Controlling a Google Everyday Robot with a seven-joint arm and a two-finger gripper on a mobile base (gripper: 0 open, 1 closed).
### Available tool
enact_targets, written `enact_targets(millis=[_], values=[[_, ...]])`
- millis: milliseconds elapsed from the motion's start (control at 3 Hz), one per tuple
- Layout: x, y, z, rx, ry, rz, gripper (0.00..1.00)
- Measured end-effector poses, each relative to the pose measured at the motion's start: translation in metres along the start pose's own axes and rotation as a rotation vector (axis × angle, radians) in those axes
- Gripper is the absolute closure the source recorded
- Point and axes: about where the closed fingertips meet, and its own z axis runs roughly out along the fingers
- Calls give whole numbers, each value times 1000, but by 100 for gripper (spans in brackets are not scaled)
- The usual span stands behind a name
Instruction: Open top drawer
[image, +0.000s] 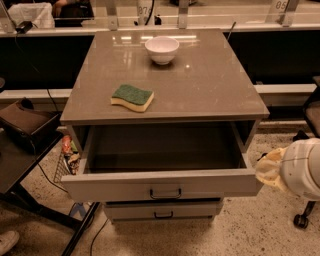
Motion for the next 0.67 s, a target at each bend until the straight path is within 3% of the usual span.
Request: enact_targets(millis=[333,667], values=[[0,0,0,0,3,-3,100],[-17,0,25,-28,9,-54,100]])
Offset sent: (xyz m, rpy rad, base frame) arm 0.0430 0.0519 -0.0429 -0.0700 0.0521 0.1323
